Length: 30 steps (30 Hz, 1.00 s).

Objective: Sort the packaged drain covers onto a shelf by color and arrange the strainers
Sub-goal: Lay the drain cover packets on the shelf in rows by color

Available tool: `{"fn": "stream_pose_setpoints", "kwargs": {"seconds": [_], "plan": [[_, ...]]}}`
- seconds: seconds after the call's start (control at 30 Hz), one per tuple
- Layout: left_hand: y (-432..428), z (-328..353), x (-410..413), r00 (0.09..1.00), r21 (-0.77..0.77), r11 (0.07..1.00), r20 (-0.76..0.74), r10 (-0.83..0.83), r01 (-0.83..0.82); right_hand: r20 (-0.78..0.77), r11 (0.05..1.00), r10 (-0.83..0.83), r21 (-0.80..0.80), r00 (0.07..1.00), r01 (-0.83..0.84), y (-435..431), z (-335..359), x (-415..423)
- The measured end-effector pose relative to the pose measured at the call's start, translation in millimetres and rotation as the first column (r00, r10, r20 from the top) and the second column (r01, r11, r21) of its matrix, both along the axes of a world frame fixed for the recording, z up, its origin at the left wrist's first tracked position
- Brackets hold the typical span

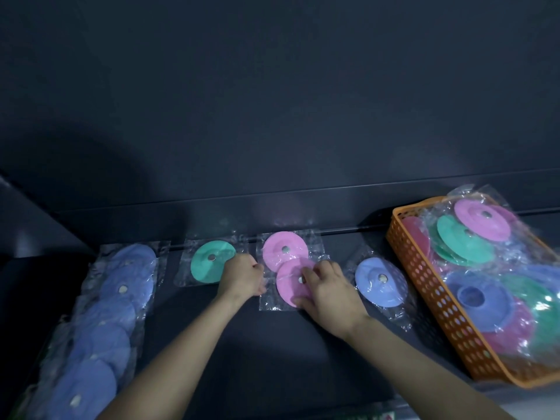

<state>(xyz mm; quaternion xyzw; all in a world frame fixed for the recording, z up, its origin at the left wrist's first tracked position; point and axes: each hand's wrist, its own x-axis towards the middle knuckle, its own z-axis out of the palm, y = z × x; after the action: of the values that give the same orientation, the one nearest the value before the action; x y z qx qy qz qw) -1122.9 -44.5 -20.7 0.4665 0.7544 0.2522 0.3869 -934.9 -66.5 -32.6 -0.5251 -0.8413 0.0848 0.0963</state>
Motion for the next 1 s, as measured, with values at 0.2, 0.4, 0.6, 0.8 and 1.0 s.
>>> {"fn": "stream_pose_setpoints", "kwargs": {"seconds": [0.2,0.4,0.6,0.8,1.0], "plan": [[-13,18,11,0.746,0.165,0.944,-0.657,-0.111,0.286,-0.032,0.999,-0.047,0.006,0.998,0.047,1,6,12],[-11,6,26,0.696,0.081,0.787,-0.528,-0.486,0.612,0.097,0.945,-0.326,-0.003,0.940,0.328,7,5,60],[-11,-8,24,0.622,-0.053,0.762,-0.543,-0.564,0.645,0.017,0.964,-0.230,-0.132,0.973,0.230,11,0,93],[1,1,30,0.628,0.008,0.788,-0.609,-0.484,0.615,0.076,0.984,-0.080,-0.150,0.994,0.090,23,7,79],[9,2,28,0.635,-0.031,0.783,-0.565,-0.527,0.621,0.065,0.993,-0.003,-0.116,0.998,0.011,42,7,71]]}}
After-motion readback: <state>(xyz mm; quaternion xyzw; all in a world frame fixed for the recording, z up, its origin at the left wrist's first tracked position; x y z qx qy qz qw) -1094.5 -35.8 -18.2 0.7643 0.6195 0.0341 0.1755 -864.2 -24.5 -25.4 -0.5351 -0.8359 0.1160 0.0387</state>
